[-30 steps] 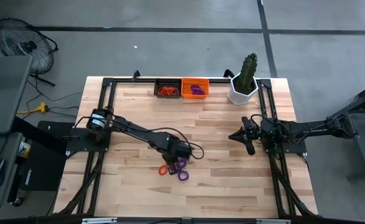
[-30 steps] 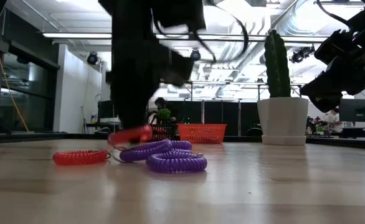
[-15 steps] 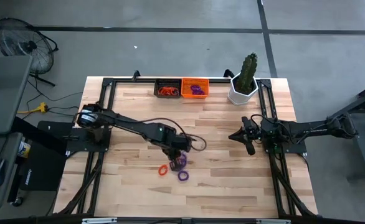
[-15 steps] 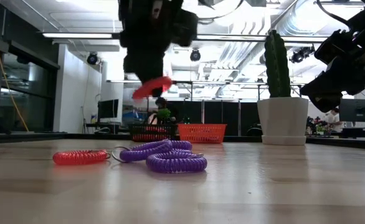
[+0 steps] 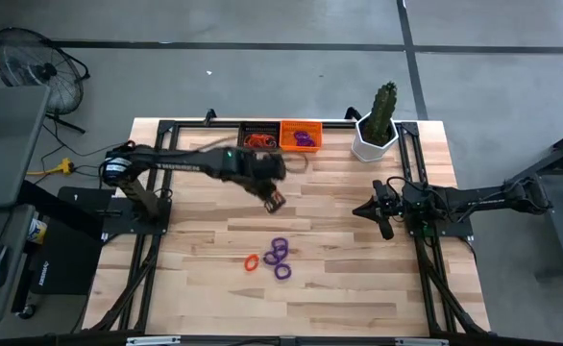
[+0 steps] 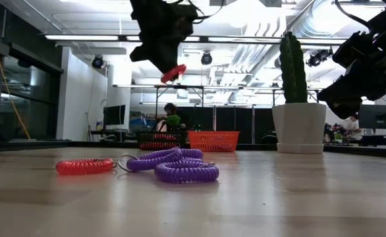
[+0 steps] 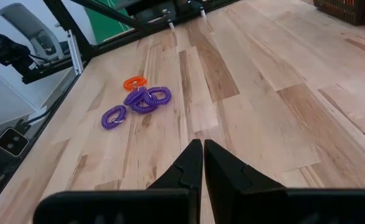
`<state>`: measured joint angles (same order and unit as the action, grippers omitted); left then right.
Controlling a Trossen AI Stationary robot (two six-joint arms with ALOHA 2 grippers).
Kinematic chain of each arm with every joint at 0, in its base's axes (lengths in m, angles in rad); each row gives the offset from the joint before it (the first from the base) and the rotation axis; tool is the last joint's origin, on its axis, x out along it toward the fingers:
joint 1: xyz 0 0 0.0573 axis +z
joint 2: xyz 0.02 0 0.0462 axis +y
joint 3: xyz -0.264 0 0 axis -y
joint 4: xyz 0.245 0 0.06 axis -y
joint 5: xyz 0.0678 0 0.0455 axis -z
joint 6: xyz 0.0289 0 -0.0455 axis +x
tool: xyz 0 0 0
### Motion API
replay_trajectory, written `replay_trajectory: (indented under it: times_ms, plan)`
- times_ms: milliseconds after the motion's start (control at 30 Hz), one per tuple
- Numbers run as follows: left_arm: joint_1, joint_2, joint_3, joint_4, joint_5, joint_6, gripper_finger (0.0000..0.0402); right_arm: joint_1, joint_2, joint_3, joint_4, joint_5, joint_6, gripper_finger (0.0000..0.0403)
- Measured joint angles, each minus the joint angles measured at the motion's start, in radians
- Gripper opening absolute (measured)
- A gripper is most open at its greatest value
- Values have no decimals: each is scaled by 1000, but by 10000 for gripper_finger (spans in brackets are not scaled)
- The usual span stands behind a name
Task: Sort spring keychains into baskets
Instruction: Put the orange spring keychain into the black basket
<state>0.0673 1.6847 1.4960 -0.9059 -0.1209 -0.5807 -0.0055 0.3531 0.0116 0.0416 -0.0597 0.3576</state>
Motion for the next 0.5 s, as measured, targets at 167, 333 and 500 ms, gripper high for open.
replay_trajectory:
  times_ms: [167, 333, 500]
  plan:
    - [121, -19, 0, -1, -47, 0, 33, 0, 0, 0, 0, 0, 0, 12]
    - [246, -22, 0, -2, -89, 0, 33, 0, 0, 0, 0, 0, 0, 12]
    - [350, -18, 0, 38, -126, 12, 33, 0, 0, 0, 0, 0, 0, 12]
